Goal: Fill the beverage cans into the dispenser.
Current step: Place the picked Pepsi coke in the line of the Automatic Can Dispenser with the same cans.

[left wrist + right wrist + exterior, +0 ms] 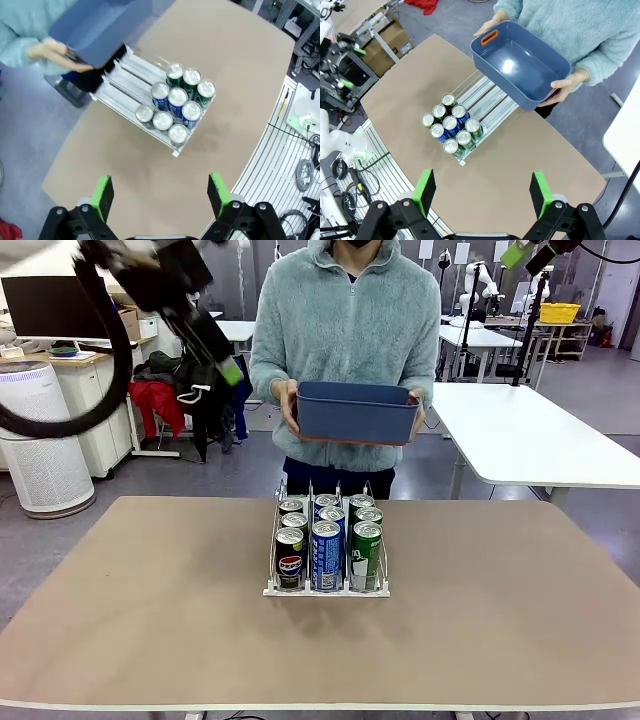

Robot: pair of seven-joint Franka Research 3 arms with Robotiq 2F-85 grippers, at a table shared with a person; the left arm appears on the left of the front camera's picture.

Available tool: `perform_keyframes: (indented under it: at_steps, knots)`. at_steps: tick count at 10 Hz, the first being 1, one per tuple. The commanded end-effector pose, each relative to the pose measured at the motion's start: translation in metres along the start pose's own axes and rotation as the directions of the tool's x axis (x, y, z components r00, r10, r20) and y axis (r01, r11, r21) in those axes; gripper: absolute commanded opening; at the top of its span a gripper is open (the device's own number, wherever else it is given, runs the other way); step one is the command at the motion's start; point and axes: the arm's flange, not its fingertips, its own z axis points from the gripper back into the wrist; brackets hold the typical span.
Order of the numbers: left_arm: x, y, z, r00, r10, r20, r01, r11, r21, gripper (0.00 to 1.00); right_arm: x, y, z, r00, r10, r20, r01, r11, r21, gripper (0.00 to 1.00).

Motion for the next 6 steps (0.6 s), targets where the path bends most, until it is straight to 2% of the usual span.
perform_keyframes:
  at_steps: [1, 4, 6]
  knots:
    - [0.019, 0.014, 0.021, 0.998, -0.047, 0.037, 0.047, 0.999, 0.006, 1.00, -0.002, 0.002, 0.000, 1.000, 0.003, 0.002, -0.003, 1.000, 0.008, 1.00]
    - [0.043, 0.033, 0.050, 0.995, -0.031, 0.095, 0.021, 0.994, 0.108, 1.00, -0.002, 0.002, 0.000, 1.000, 0.003, 0.002, -0.003, 1.000, 0.008, 1.00]
    - [0.047, 0.041, 0.061, 0.986, -0.007, 0.166, -0.018, 0.989, 0.150, 1.00, -0.002, 0.002, 0.000, 1.000, 0.003, 0.002, -0.003, 1.000, 0.008, 1.00]
